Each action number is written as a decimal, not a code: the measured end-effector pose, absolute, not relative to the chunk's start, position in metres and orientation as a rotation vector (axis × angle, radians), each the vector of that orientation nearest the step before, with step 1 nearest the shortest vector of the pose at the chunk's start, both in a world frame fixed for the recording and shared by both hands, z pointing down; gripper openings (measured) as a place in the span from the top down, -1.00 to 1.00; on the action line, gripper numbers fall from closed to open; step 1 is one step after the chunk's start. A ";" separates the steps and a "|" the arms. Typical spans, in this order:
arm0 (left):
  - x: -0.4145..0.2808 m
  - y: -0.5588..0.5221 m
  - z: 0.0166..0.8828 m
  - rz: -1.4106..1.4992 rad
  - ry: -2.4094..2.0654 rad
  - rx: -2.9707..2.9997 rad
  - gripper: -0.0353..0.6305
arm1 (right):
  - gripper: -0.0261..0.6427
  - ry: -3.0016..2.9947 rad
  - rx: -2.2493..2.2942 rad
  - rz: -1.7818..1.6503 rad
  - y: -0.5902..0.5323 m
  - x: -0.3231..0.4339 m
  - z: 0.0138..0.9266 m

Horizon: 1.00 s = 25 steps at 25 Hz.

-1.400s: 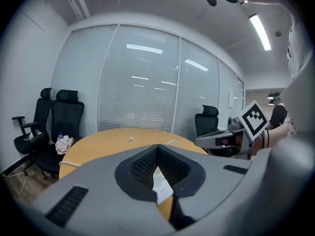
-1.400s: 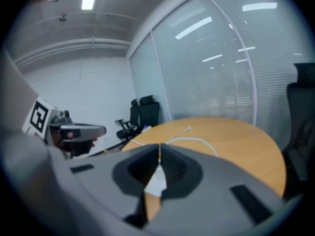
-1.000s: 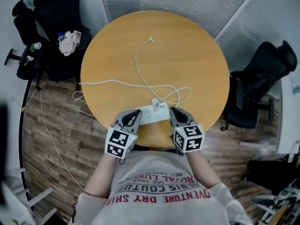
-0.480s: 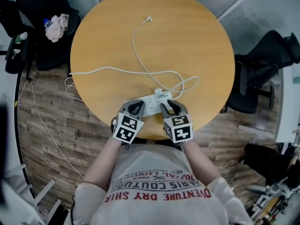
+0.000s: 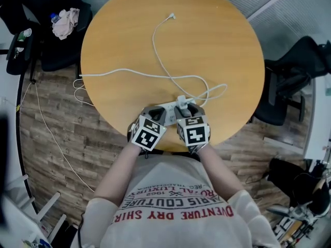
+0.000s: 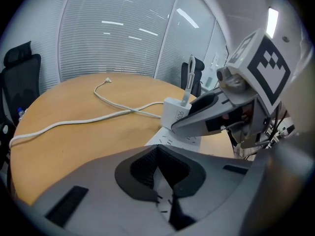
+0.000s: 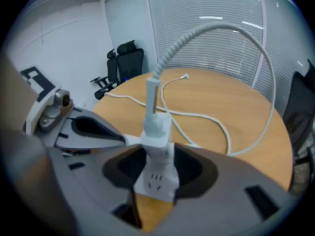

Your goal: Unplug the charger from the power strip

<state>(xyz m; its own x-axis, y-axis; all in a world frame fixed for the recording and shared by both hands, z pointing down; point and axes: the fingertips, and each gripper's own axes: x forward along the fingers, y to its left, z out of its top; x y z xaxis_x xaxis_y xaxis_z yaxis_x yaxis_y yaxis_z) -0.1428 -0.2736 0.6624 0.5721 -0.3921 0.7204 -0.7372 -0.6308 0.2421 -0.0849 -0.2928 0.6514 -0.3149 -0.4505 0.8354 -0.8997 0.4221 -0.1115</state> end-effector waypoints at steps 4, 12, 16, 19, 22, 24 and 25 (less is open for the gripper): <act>-0.143 -0.271 0.663 0.884 -0.911 2.274 0.79 | 0.35 -1.885 1.165 0.804 -0.295 -0.086 0.661; -0.146 -0.273 0.664 0.860 -0.896 2.252 0.79 | 0.45 -1.867 1.187 0.762 -0.295 -0.091 0.660; -0.144 -0.274 0.663 0.866 -0.917 2.256 0.79 | 0.45 -1.854 1.189 0.747 -0.294 -0.089 0.659; -0.143 -0.274 0.664 0.869 -0.918 2.258 0.79 | 0.45 -1.849 1.203 0.747 -0.292 -0.087 0.658; -0.145 -0.274 0.663 0.874 -0.920 2.259 0.79 | 0.46 -1.882 1.228 0.746 -0.294 -0.089 0.646; -0.146 -0.275 0.663 0.871 -0.919 2.261 0.79 | 0.46 -1.910 1.239 0.736 -0.296 -0.093 0.635; -0.146 -0.275 0.663 0.867 -0.916 2.260 0.79 | 0.46 -1.919 1.242 0.733 -0.297 -0.094 0.631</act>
<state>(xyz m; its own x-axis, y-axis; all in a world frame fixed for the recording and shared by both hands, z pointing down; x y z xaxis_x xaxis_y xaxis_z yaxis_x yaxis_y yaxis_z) -0.1461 -0.2755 0.6633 0.5602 -0.3961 0.7275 -0.7482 -0.6189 0.2391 -0.0942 -0.2969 0.6313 -0.2726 -0.5129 0.8140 -0.9249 0.3729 -0.0748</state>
